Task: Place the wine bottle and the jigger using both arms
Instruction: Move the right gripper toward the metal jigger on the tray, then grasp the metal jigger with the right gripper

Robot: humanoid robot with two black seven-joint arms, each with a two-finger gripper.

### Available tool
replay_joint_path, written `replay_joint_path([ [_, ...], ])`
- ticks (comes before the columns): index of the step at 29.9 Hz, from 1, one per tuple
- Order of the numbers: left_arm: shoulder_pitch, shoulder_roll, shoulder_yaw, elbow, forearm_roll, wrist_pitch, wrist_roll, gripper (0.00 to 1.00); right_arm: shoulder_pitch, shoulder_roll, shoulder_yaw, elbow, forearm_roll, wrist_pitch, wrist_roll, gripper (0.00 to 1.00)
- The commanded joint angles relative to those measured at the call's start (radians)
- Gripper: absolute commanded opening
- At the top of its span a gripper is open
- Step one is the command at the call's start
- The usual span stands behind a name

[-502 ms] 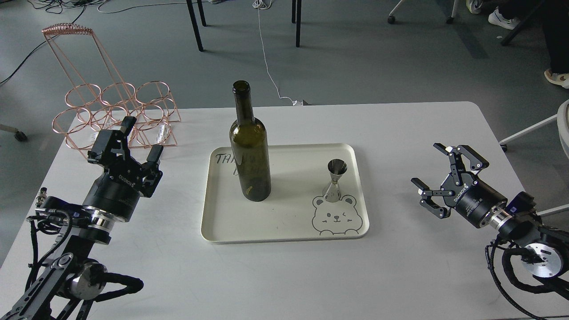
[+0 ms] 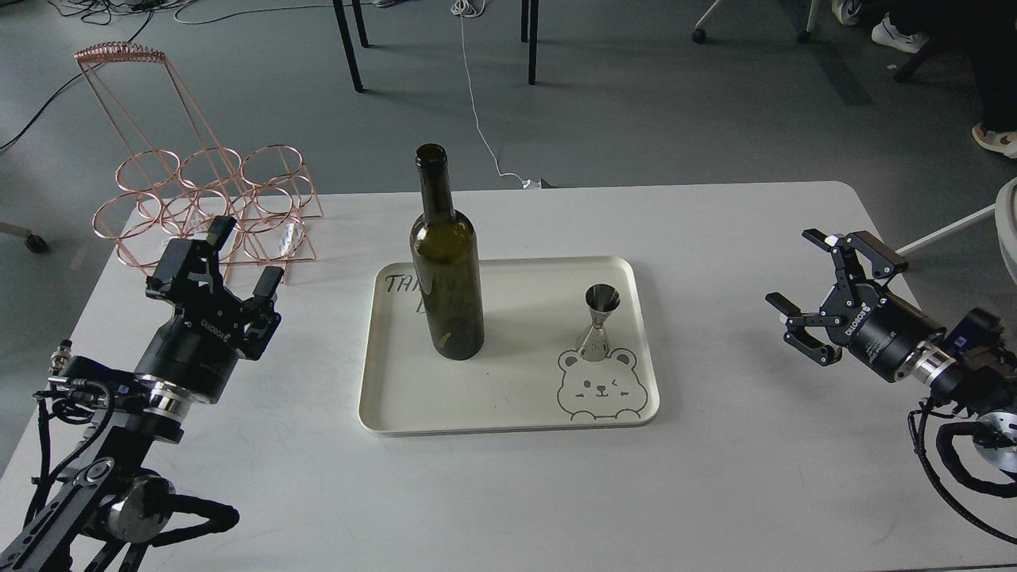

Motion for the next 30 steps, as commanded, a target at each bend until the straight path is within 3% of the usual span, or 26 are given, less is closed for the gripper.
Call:
replay_joint_path([
  [1,-0.003,0.011,-0.003,-0.004,-0.001,-0.008,-0.032,0.98,0.047,-0.062,0.037,0.099,-0.268,0.000,0.000,0.99],
  [5,-0.003,0.013,-0.001,-0.007,0.001,-0.005,-0.079,0.98,0.042,-0.125,0.106,0.260,-0.646,-0.071,0.000,0.99],
  [9,-0.001,0.013,0.000,-0.012,0.003,-0.003,-0.102,0.98,0.024,-0.125,0.092,0.354,-0.962,-0.348,0.000,0.99],
  [16,0.000,0.013,-0.001,-0.015,0.003,-0.003,-0.104,0.98,0.010,-0.050,-0.012,0.338,-1.375,-0.740,0.000,0.99],
  [22,0.002,0.010,0.005,-0.023,0.003,-0.005,-0.104,0.98,0.019,0.028,-0.025,0.245,-1.668,-0.809,0.000,0.99],
  [26,0.002,0.007,0.005,-0.023,0.003,-0.005,-0.105,0.98,0.012,0.099,-0.031,0.125,-1.788,-0.969,0.000,0.99],
  [30,0.003,0.007,0.004,-0.029,0.003,-0.005,-0.105,0.98,0.010,0.204,-0.031,0.012,-1.867,-0.977,0.000,0.99],
])
